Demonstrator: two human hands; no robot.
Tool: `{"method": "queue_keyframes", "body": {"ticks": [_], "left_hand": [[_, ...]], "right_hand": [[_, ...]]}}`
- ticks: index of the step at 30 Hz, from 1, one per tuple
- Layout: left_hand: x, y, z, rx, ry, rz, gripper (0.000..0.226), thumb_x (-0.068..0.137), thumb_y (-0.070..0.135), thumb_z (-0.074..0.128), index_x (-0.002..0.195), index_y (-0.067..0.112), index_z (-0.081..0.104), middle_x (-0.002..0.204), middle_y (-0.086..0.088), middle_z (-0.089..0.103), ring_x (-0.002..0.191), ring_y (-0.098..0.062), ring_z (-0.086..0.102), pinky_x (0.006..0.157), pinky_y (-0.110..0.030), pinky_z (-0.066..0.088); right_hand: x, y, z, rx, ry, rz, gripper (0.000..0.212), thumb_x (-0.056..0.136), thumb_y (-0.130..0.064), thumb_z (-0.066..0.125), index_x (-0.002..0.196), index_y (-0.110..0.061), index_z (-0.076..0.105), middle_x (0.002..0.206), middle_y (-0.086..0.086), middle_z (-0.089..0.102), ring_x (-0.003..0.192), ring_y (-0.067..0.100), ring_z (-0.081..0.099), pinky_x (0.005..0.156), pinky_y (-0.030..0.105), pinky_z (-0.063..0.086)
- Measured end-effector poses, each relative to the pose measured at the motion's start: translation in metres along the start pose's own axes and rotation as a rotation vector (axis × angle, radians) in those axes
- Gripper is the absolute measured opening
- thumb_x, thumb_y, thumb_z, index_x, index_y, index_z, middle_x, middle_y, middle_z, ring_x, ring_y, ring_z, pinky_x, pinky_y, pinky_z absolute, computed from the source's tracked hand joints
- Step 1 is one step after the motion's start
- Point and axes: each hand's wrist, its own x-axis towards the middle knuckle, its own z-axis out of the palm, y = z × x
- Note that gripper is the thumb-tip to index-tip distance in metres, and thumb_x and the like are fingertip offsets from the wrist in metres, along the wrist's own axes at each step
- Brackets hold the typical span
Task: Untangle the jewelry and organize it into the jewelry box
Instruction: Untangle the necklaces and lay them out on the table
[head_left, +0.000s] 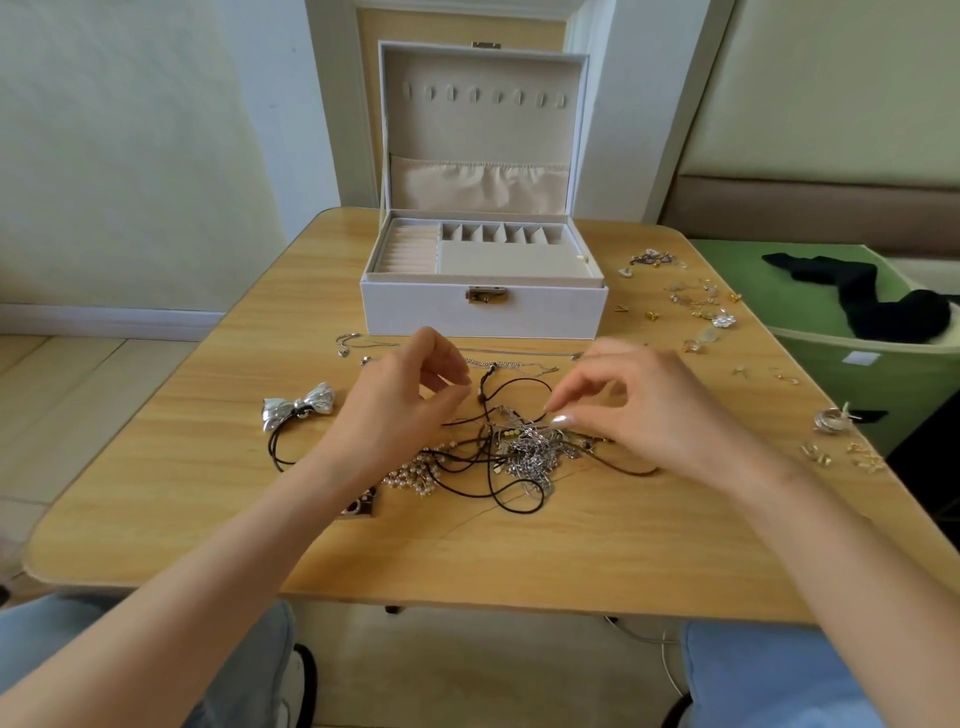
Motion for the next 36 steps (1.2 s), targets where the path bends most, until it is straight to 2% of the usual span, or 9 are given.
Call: {"method": "queue_keyframes", "body": {"ticks": [4,8,14,18,22,27,30,33,36], "left_hand": [[-0.005,-0.006,-0.006,0.083,-0.035,0.066,0.013,0.085,0.004,0.060,0.092,0.015,0.058,0.094,0.009,0.065,0.086,0.002,0.060,0.071,-0.018,0.049],[-0.011,-0.014,-0.009,0.212,-0.041,0.102,0.019,0.077,0.023,0.073,0.084,0.022,0.055,0.090,0.008,0.058,0.085,-0.011,0.056,0.073,-0.031,0.048],[-0.020,-0.016,-0.012,0.285,-0.232,0.274,0.043,0.064,0.068,0.060,0.087,0.031,0.059,0.091,0.019,0.052,0.089,0.001,0.046,0.073,-0.012,0.037],[-0.023,-0.015,-0.010,0.316,-0.268,0.286,0.018,0.076,0.043,0.070,0.079,0.033,0.055,0.090,0.016,0.052,0.088,-0.001,0.044,0.070,-0.014,0.035],[-0.020,-0.015,-0.019,0.213,-0.287,0.250,0.020,0.077,0.029,0.073,0.072,0.032,0.053,0.084,0.015,0.059,0.082,0.001,0.050,0.069,-0.013,0.039],[-0.017,-0.013,-0.030,0.016,-0.295,0.134,0.020,0.078,0.040,0.064,0.081,0.020,0.061,0.077,0.009,0.067,0.075,-0.004,0.059,0.069,-0.019,0.048],[-0.014,-0.016,-0.039,-0.011,-0.294,0.124,0.013,0.084,0.031,0.062,0.088,0.018,0.063,0.086,0.008,0.071,0.082,-0.006,0.065,0.076,-0.028,0.053],[-0.011,-0.019,-0.050,0.004,-0.222,0.128,0.008,0.084,0.012,0.066,0.084,0.019,0.064,0.085,0.014,0.069,0.079,-0.003,0.062,0.071,-0.022,0.050],[-0.012,-0.019,-0.060,0.078,-0.322,0.113,0.016,0.079,0.013,0.072,0.076,0.025,0.061,0.077,0.015,0.064,0.071,-0.004,0.057,0.061,-0.013,0.041]], "right_hand": [[0.001,-0.010,0.026,-0.021,0.066,-0.060,0.002,0.082,-0.027,0.069,0.083,-0.027,0.071,0.076,-0.010,0.059,0.071,0.003,0.052,0.068,0.027,0.043],[0.007,-0.008,0.037,-0.052,0.131,0.057,0.009,0.086,-0.034,0.065,0.085,-0.026,0.068,0.061,-0.010,0.057,0.060,0.005,0.051,0.062,0.027,0.043],[0.017,-0.015,0.037,-0.067,-0.042,0.185,0.018,0.077,-0.032,0.072,0.066,-0.030,0.059,0.061,-0.013,0.054,0.067,0.009,0.052,0.063,0.026,0.041],[0.017,-0.017,0.028,0.211,-0.084,0.250,0.010,0.077,-0.022,0.073,0.070,-0.019,0.067,0.066,-0.011,0.062,0.067,0.006,0.055,0.070,0.028,0.047],[0.014,-0.019,0.012,0.542,-0.069,0.324,0.012,0.083,-0.006,0.064,0.074,-0.011,0.058,0.074,0.004,0.069,0.059,0.004,0.056,0.056,0.018,0.042],[0.014,-0.014,0.010,0.696,-0.019,0.359,0.014,0.084,-0.002,0.063,0.074,-0.010,0.056,0.074,0.008,0.070,0.060,0.009,0.059,0.056,0.020,0.045],[0.013,-0.009,0.015,0.471,0.039,0.288,0.008,0.081,-0.007,0.070,0.078,-0.010,0.063,0.075,0.003,0.068,0.060,0.006,0.058,0.054,0.017,0.045],[0.011,-0.017,0.020,0.235,0.144,0.071,0.010,0.077,-0.009,0.073,0.079,-0.018,0.069,0.074,-0.009,0.062,0.060,0.002,0.048,0.058,0.016,0.039],[0.005,-0.036,0.031,0.211,0.048,-0.187,0.011,0.078,-0.013,0.072,0.078,-0.023,0.071,0.076,-0.010,0.059,0.065,0.004,0.048,0.062,0.016,0.037]]}}
